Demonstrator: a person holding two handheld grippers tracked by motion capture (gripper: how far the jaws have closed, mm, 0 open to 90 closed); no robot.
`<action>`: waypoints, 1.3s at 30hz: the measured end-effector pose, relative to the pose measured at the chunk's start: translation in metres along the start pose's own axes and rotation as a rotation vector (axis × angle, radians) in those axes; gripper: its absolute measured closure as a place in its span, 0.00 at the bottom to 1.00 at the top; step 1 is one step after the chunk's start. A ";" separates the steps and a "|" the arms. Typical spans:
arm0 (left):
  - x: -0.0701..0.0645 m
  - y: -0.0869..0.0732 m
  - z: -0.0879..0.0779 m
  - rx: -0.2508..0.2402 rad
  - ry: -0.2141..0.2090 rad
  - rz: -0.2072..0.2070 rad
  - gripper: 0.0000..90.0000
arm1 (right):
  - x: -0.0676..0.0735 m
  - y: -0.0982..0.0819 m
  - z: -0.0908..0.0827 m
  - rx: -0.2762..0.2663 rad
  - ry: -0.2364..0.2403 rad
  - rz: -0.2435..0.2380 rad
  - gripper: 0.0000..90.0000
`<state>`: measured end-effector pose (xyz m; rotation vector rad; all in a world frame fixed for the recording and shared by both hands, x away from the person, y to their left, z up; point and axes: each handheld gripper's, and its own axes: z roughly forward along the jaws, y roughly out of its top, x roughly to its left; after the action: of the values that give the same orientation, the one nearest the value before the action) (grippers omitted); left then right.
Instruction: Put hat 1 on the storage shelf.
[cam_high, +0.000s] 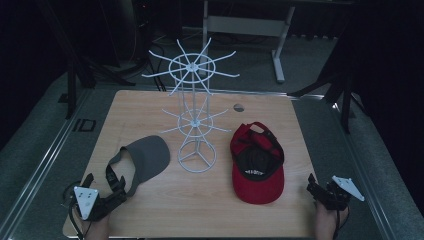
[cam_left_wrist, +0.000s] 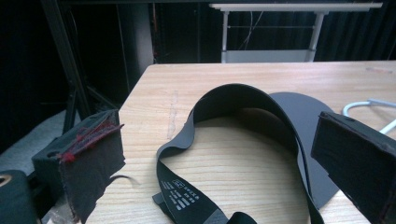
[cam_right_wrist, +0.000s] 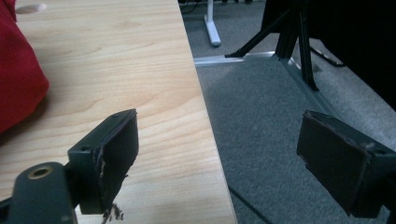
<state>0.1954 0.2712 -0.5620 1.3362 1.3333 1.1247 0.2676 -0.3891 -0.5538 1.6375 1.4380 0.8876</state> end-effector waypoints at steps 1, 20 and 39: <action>0.001 0.000 0.000 -0.005 0.003 -0.010 0.03 | 0.000 0.000 0.000 0.000 0.000 0.000 0.14; -0.008 0.008 -0.004 0.025 -0.051 -0.070 0.03 | 0.018 0.035 -0.016 0.051 0.138 -0.078 0.14; -0.028 0.012 -0.005 0.069 -0.211 -0.082 0.03 | 0.045 0.078 -0.002 0.056 0.281 -0.137 0.13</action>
<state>0.1928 0.2433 -0.5490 1.3960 1.2688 0.8638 0.3076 -0.3496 -0.4829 1.4763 1.7585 1.0369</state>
